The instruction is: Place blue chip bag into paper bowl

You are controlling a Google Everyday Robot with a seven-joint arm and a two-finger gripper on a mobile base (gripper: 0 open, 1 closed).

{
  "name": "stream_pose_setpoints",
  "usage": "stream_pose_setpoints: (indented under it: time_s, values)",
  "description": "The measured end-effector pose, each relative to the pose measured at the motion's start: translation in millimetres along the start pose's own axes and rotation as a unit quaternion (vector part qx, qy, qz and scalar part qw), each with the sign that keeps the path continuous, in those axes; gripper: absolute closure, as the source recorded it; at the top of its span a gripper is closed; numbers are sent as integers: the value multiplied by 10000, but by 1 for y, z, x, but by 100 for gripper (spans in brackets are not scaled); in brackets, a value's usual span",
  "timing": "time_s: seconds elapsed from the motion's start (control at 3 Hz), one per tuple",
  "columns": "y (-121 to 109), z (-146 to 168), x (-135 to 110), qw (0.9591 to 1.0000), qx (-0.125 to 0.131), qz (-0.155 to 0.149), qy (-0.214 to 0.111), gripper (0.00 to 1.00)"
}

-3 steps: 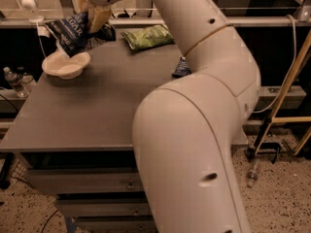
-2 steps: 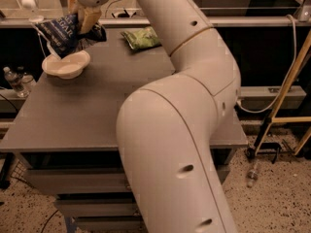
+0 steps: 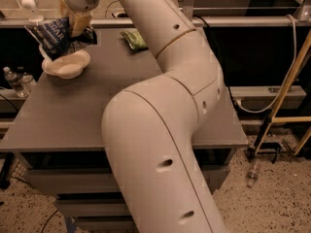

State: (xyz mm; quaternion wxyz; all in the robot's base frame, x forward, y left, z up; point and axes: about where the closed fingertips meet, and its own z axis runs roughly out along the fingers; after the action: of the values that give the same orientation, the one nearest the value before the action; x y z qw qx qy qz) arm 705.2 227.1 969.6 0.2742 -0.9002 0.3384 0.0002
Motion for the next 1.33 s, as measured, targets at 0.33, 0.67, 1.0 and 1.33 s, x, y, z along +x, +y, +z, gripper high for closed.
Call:
stream_pose_setpoints:
  time_s: [0.33,0.67,1.0,1.33]
  values:
    - [-6,6,0,10000,85,3,-10,76]
    - [-8,10,-1,9999,116,3,-17,54]
    - [-11,14,-1,9999,150,1,-26,30]
    - [-13,19,-1,9998,173,-1,-36,7]
